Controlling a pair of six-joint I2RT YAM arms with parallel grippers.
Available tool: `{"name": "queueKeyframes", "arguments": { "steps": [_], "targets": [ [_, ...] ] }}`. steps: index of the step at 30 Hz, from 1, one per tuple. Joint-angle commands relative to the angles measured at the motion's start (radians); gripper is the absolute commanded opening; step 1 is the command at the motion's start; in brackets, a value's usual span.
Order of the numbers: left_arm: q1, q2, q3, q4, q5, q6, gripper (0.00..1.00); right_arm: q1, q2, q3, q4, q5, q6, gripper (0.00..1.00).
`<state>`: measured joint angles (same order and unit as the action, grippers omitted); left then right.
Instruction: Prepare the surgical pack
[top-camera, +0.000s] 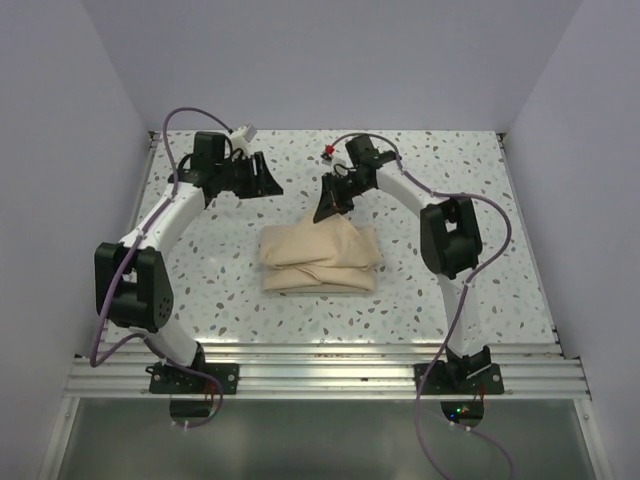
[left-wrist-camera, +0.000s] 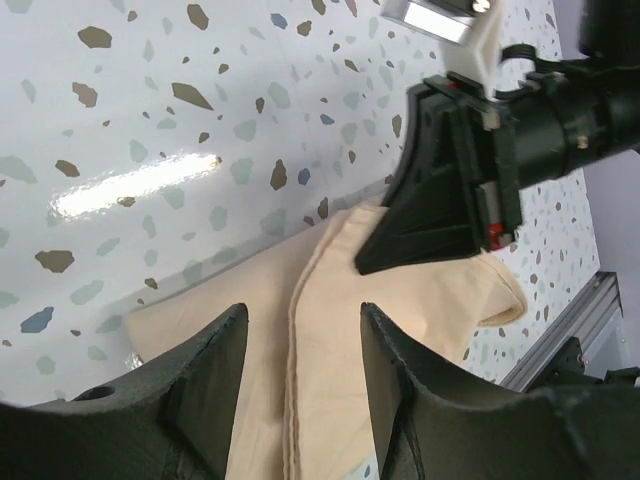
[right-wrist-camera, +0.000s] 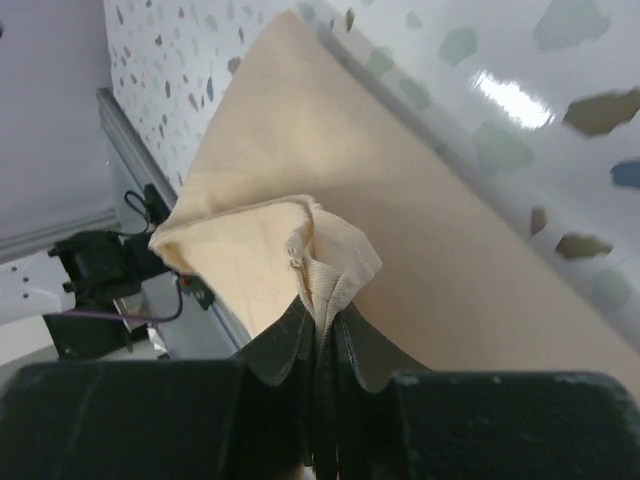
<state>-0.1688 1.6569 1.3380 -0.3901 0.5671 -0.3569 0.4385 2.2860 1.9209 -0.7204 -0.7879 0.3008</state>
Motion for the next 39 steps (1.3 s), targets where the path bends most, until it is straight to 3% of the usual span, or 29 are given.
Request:
{"name": "queueKeyframes", "arguments": {
  "steps": [1, 5, 8, 12, 13, 16, 19, 21, 27, 32, 34, 39],
  "targets": [
    [0.032, -0.058, -0.013, -0.024, 0.0, -0.004, 0.52, 0.019, -0.213, -0.103, -0.037, -0.048, -0.012, 0.11],
    [0.052, -0.091, -0.016, -0.049, 0.007, -0.005, 0.52, 0.08, -0.364, -0.253, -0.069, -0.047, -0.026, 0.13],
    [0.06, -0.094, -0.028, -0.062, 0.004, -0.001, 0.51, 0.132, -0.486, -0.396, -0.077, -0.033, -0.026, 0.25],
    [0.063, -0.1, -0.069, -0.067, 0.002, 0.009, 0.51, 0.192, -0.618, -0.584, -0.102, 0.004, -0.034, 0.44],
    [0.064, -0.101, -0.086, -0.063, -0.001, 0.012, 0.51, 0.213, -0.635, -0.649, -0.103, 0.003, -0.035, 0.54],
    [0.064, -0.092, -0.108, -0.062, -0.004, 0.013, 0.5, 0.227, -0.686, -0.712, -0.152, 0.007, -0.071, 0.64],
    [0.066, -0.075, -0.103, -0.082, -0.026, 0.022, 0.5, 0.212, -0.744, -0.642, -0.246, 0.093, -0.121, 0.77],
    [0.066, -0.054, -0.1, -0.099, -0.045, 0.025, 0.5, 0.175, -0.767, -0.593, -0.261, 0.27, -0.08, 0.99],
    [0.066, -0.002, -0.14, -0.147, -0.093, 0.038, 0.45, -0.078, -0.705, -0.556, -0.198, 0.458, 0.092, 0.99],
    [0.064, 0.033, -0.18, -0.184, -0.188, 0.05, 0.24, -0.141, -0.59, -0.566, -0.185, 0.599, 0.161, 0.99],
    [0.064, 0.058, -0.2, -0.191, -0.225, 0.05, 0.15, -0.144, -0.518, -0.574, -0.185, 0.644, 0.162, 0.91],
    [0.048, 0.081, -0.255, -0.162, -0.214, 0.033, 0.05, -0.142, -0.401, -0.56, -0.171, 0.639, 0.127, 0.44]
  ]
}}
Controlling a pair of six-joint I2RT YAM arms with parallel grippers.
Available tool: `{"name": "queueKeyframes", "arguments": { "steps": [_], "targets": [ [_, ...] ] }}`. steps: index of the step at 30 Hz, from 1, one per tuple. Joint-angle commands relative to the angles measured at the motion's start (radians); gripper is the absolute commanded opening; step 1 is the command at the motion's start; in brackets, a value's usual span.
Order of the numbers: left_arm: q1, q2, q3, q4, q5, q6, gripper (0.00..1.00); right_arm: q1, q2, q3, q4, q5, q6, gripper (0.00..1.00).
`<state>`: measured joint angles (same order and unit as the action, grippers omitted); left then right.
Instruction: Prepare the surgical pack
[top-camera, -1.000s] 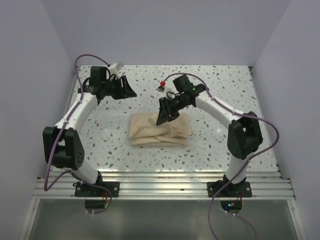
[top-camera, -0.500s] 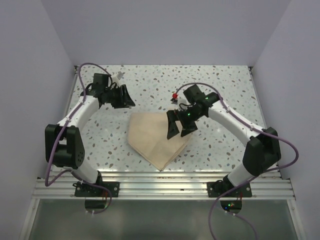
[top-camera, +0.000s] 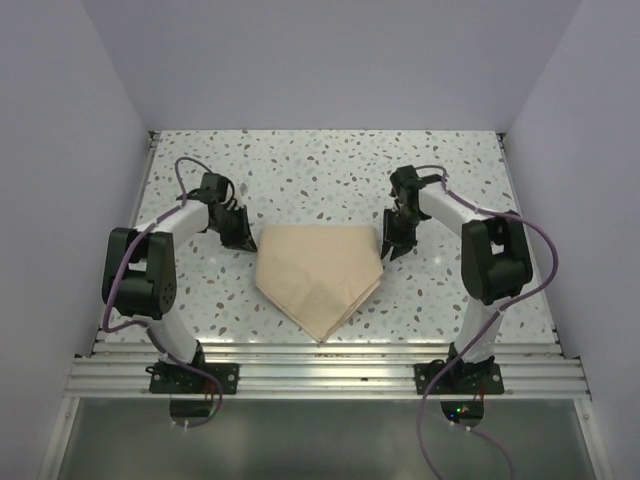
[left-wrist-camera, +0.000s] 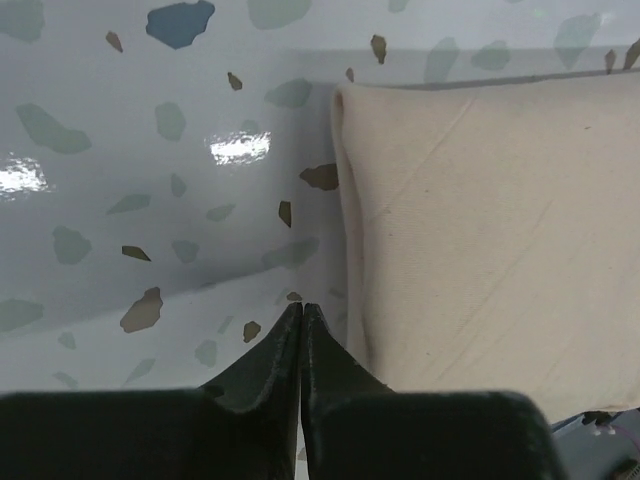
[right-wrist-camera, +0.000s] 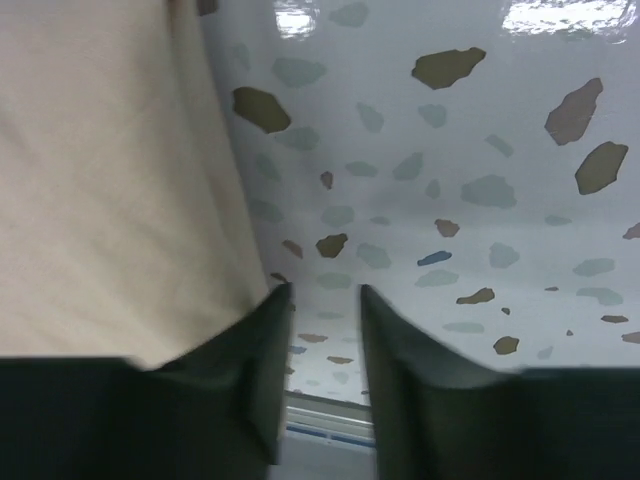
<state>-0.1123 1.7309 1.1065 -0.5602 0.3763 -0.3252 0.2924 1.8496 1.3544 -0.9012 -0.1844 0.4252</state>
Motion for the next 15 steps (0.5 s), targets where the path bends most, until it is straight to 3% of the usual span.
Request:
{"name": "queueKeyframes", "arguments": {
  "steps": [1, 4, 10, 15],
  "targets": [
    [-0.015, 0.006, -0.033, 0.013, -0.019, -0.001, 0.04, 0.002, 0.052, 0.014, 0.01, 0.028, -0.011, 0.28],
    [-0.039, 0.006, -0.079, 0.034, 0.016, -0.014, 0.03, 0.005, 0.095, 0.02, 0.031, 0.013, -0.016, 0.18],
    [-0.061, -0.014, -0.152, 0.074, 0.09, -0.041, 0.01, 0.016, 0.164, 0.064, 0.056, -0.084, -0.035, 0.18],
    [-0.09, -0.053, -0.221, 0.129, 0.164, -0.104, 0.0, 0.05, 0.269, 0.218, 0.044, -0.218, -0.029, 0.2]
  ]
}}
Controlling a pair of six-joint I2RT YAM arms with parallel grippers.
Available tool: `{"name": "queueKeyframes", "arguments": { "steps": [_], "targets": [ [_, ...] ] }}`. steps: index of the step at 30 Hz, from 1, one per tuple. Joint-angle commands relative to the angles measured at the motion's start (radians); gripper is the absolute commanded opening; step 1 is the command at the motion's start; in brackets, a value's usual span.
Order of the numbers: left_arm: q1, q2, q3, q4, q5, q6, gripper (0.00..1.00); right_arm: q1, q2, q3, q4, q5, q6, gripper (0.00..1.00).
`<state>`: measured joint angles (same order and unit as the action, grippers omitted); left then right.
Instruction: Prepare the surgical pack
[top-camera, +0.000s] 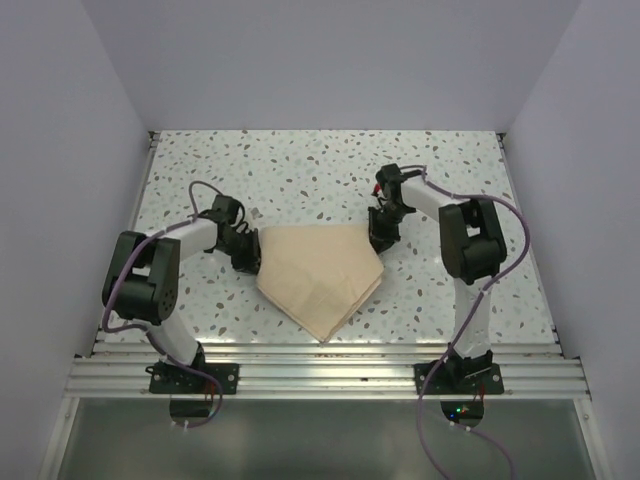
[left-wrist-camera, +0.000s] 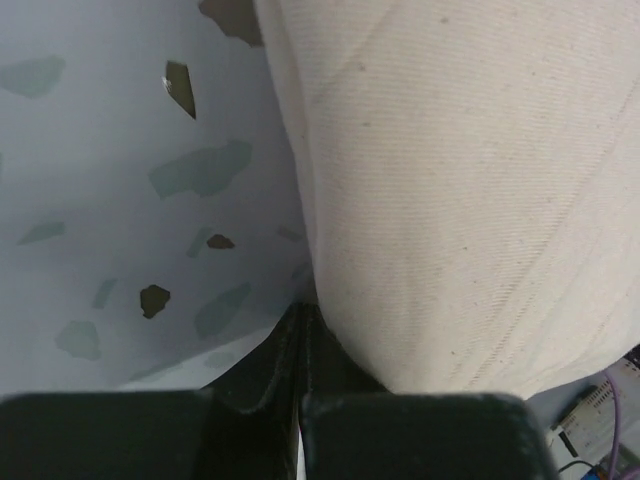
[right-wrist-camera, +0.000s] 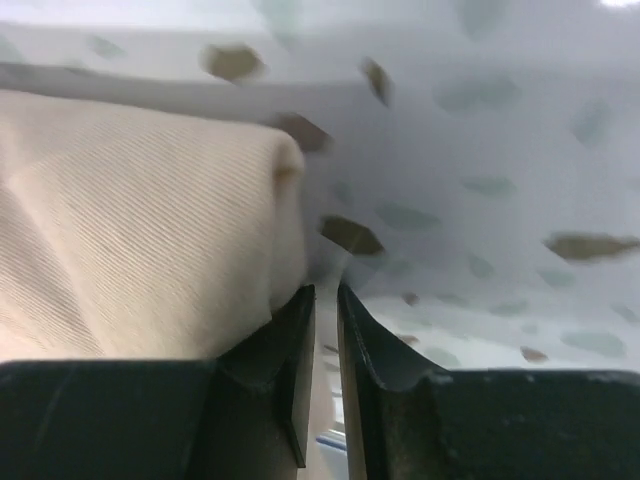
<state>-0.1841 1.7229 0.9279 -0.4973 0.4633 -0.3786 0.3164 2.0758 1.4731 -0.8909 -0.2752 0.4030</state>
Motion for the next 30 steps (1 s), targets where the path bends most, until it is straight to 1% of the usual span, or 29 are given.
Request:
{"name": "queueKeyframes", "arguments": {
  "steps": [1, 2, 3, 4, 5, 7, 8, 9, 10, 11, 12, 13, 14, 15, 16, 17, 18, 19, 20, 21, 22, 23, 24, 25, 26, 27, 28, 29, 30],
  "targets": [
    [-0.018, -0.061, -0.058, 0.066, 0.075, -0.062, 0.01, 0.026, 0.082, 0.124, 0.04, -0.16, 0.011, 0.2],
    [-0.018, -0.075, -0.086, 0.066, 0.066, -0.071, 0.01, 0.027, 0.099, 0.175, 0.043, -0.189, 0.02, 0.21],
    [-0.017, -0.109, -0.098, 0.048, 0.046, -0.085, 0.07, 0.026, 0.118, 0.209, 0.038, -0.206, 0.031, 0.21],
    [-0.015, -0.129, -0.122, 0.033, -0.007, -0.091, 0.1, 0.026, 0.157, 0.245, 0.033, -0.211, 0.048, 0.21],
    [-0.005, -0.152, -0.135, 0.001, -0.03, -0.097, 0.12, 0.027, 0.174, 0.319, 0.026, -0.222, 0.054, 0.21],
    [0.015, -0.221, -0.158, -0.041, -0.089, -0.1, 0.15, 0.026, 0.216, 0.403, 0.006, -0.233, 0.068, 0.22],
    [0.049, -0.241, -0.176, -0.093, -0.11, -0.095, 0.25, 0.024, 0.265, 0.499, -0.009, -0.231, 0.074, 0.22],
    [0.066, -0.281, -0.182, -0.116, -0.126, -0.088, 0.3, 0.024, 0.289, 0.551, -0.025, -0.222, 0.071, 0.23],
    [0.086, -0.301, -0.184, -0.141, -0.147, -0.077, 0.34, 0.02, 0.312, 0.605, -0.073, -0.173, 0.059, 0.25],
    [0.119, -0.324, -0.182, -0.185, -0.159, -0.051, 0.38, 0.006, 0.357, 0.709, -0.11, -0.15, 0.051, 0.27],
    [0.132, -0.376, -0.179, -0.204, -0.169, -0.037, 0.4, -0.005, 0.374, 0.749, -0.184, -0.124, 0.042, 0.32],
    [0.143, -0.402, -0.166, -0.222, -0.195, -0.031, 0.42, -0.017, 0.382, 0.777, -0.213, -0.087, 0.025, 0.43],
    [0.159, -0.428, -0.155, -0.24, -0.204, -0.023, 0.43, -0.031, 0.376, 0.767, -0.226, -0.069, 0.014, 0.47],
    [0.164, -0.478, -0.143, -0.265, -0.209, -0.025, 0.44, -0.058, 0.327, 0.733, -0.229, -0.05, 0.004, 0.52],
    [0.167, -0.503, -0.112, -0.271, -0.201, -0.025, 0.44, -0.075, 0.293, 0.686, -0.212, -0.027, -0.012, 0.61],
    [0.166, -0.526, -0.097, -0.262, -0.186, -0.01, 0.46, -0.109, 0.253, 0.567, -0.192, -0.001, -0.015, 0.64],
    [0.161, -0.567, -0.083, -0.244, -0.161, 0.006, 0.47, -0.129, 0.156, 0.499, -0.168, -0.002, -0.018, 0.68],
    [0.155, -0.571, -0.043, -0.23, -0.129, 0.023, 0.48, -0.148, 0.111, 0.433, -0.12, -0.008, -0.023, 0.73],
    [0.106, -0.566, -0.022, -0.209, -0.13, 0.055, 0.52, -0.175, 0.057, 0.318, -0.105, -0.022, -0.026, 0.75],
    [0.069, -0.547, -0.002, -0.201, -0.143, 0.066, 0.57, -0.183, -0.026, 0.269, -0.085, -0.028, -0.035, 0.78],
    [0.03, -0.539, 0.026, -0.186, -0.178, 0.075, 0.59, -0.188, -0.07, 0.225, -0.085, -0.03, -0.055, 0.84],
    [-0.051, -0.534, 0.037, -0.157, -0.198, 0.081, 0.59, -0.189, -0.106, 0.155, -0.088, -0.038, -0.067, 0.87],
    [-0.092, -0.53, 0.046, -0.141, -0.215, 0.081, 0.6, -0.189, -0.178, 0.121, -0.088, -0.048, -0.078, 0.88],
    [-0.132, -0.529, 0.055, -0.123, -0.256, 0.08, 0.6, -0.189, -0.212, 0.086, -0.088, -0.056, -0.085, 0.92],
    [-0.217, -0.528, 0.058, -0.089, -0.287, 0.086, 0.62, -0.189, -0.242, 0.029, -0.089, -0.061, -0.084, 0.93],
    [-0.262, -0.514, 0.064, -0.084, -0.322, 0.092, 0.63, -0.189, -0.276, 0.003, -0.088, -0.068, -0.085, 0.94],
    [-0.306, -0.5, 0.084, -0.084, -0.407, 0.098, 0.63, -0.189, -0.334, -0.022, -0.085, -0.079, -0.081, 0.96],
    [-0.39, -0.481, 0.1, -0.096, -0.446, 0.11, 0.65, -0.189, -0.367, -0.071, -0.077, -0.088, -0.078, 0.96],
    [-0.434, -0.432, 0.113, -0.107, -0.478, 0.116, 0.65, -0.189, -0.391, -0.094, -0.068, -0.111, -0.078, 0.97]
  ]
}}
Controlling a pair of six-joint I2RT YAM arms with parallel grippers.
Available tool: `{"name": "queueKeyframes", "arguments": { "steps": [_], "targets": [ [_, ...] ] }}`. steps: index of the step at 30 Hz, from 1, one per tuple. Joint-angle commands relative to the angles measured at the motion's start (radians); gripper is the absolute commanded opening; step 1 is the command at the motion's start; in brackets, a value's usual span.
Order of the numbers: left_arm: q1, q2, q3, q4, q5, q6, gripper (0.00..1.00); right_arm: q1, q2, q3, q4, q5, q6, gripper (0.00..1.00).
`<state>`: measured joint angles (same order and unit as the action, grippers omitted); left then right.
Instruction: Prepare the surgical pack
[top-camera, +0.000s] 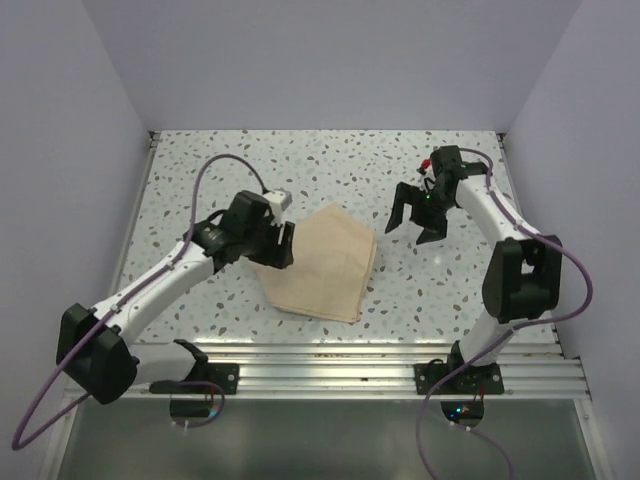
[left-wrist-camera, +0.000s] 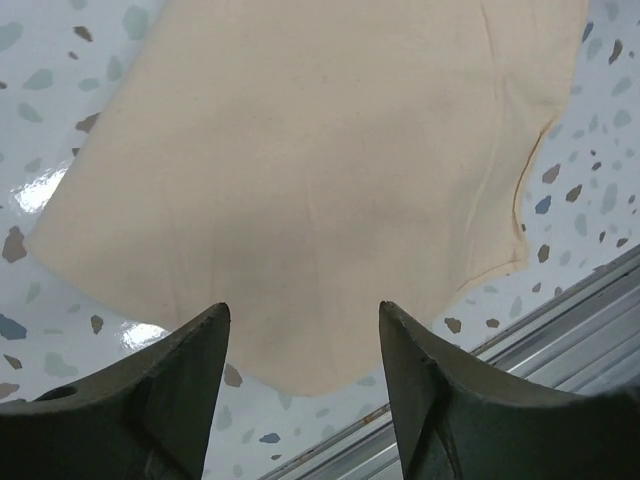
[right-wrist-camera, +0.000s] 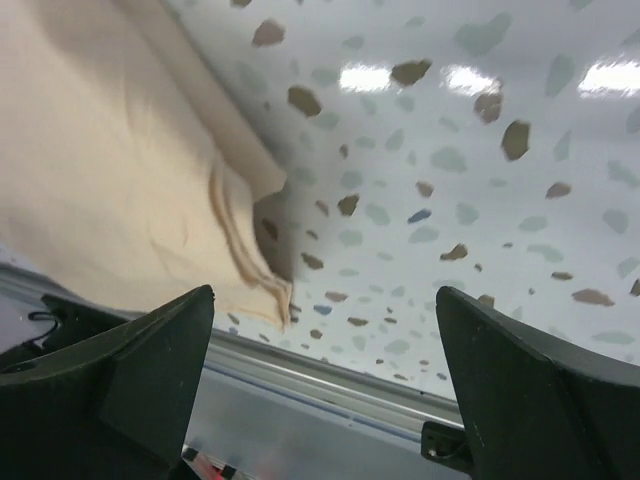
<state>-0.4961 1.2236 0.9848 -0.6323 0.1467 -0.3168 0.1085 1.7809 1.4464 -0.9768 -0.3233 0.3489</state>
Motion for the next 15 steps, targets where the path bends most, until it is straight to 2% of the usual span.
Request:
{"name": "queueKeyframes", "arguments": {
  "steps": [1, 2, 4, 8, 15],
  "targets": [
    [-0.163, 0.092, 0.087, 0.013, -0.256, 0.055, 0.66, 0.017, -0.139, -0.086, 0.021, -0.068, -0.019, 0.97],
    [-0.238, 0.117, 0.097, -0.009, -0.301, 0.055, 0.66, 0.017, -0.155, -0.113, 0.021, -0.069, -0.016, 0.98],
    [-0.3, 0.186, 0.123, -0.033, -0.407, 0.045, 0.66, 0.019, -0.181, -0.132, 0.017, -0.071, -0.016, 0.98],
    [-0.45, 0.243, 0.121, -0.036, -0.492, 0.036, 0.67, 0.019, -0.219, -0.172, 0.012, -0.089, -0.016, 0.99],
    [-0.591, 0.399, 0.123, -0.111, -0.706, -0.005, 0.67, 0.019, -0.271, -0.233, 0.053, -0.126, 0.018, 0.99]
  ]
}}
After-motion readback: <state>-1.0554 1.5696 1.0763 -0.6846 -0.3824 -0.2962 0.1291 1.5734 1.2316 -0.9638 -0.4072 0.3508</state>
